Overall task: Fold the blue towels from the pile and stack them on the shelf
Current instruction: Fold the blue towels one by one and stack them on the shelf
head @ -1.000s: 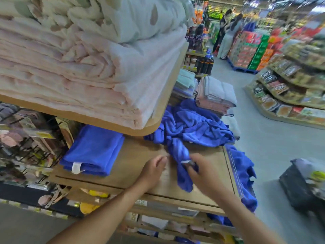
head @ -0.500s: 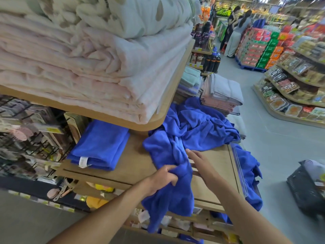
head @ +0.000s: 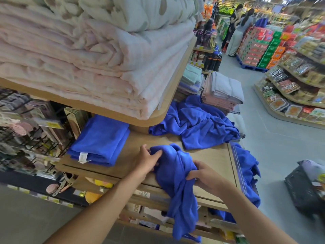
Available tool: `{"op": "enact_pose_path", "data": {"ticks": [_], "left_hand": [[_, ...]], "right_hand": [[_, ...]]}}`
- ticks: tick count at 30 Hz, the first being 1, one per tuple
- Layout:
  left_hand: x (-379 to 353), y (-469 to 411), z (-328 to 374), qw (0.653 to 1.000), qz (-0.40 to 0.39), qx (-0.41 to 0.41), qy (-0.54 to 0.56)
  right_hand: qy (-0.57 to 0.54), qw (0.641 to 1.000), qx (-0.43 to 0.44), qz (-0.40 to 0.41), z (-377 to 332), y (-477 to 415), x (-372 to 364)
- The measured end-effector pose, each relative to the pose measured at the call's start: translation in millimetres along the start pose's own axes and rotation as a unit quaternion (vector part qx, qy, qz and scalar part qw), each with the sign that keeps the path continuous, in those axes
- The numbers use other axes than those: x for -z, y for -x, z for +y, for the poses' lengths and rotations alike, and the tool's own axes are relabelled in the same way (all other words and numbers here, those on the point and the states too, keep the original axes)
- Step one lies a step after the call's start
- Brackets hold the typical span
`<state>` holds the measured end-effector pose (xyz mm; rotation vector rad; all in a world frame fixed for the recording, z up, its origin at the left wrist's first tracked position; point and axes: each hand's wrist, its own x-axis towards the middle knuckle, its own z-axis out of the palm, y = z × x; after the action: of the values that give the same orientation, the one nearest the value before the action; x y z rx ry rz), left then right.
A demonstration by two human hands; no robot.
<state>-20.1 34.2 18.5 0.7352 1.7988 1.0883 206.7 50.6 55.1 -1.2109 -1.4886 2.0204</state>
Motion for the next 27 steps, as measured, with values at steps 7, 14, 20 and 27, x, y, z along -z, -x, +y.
{"op": "enact_pose_path", "data": {"ticks": [7,14,20,27], "left_hand": [[-2,12,16,0.971,-0.222,-0.057,0.072],[30,-9,42,0.97,-0.046,-0.24,-0.01],[5,-15,118,0.972,-0.051,-0.217,0.08],[-26,-35,159,0.907,-0.006,-0.361,-0.215]], "right_hand": [[0.013,0.993,0.012,0.114,1,4,0],[0.191,0.914,0.149,0.327,-42,27,81],[0.195,0.882,0.195,0.382,-113,18,115],[0.155,0.897,0.176,0.376,-134,-26,127]]}}
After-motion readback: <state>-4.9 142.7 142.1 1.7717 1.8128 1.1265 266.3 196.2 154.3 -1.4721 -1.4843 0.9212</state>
